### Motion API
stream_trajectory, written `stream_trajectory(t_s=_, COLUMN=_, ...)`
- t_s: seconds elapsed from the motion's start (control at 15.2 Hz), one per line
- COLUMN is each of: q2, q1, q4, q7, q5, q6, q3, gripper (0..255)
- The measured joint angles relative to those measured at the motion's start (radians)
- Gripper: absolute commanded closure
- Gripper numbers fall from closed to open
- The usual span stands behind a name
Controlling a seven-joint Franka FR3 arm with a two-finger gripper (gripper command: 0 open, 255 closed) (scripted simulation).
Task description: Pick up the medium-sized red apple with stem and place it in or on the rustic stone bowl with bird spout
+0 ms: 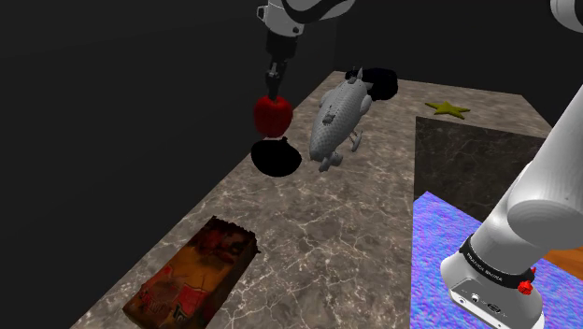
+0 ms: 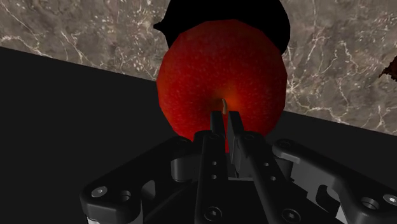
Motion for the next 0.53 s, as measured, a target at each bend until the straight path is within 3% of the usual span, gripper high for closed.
stream_trajectory(t_s=0.53, q2=0.009, q1=0.000, q4=-0.093, q7=0.001, q5=-0.003, q6=0.101, q3=0.000, gripper=255)
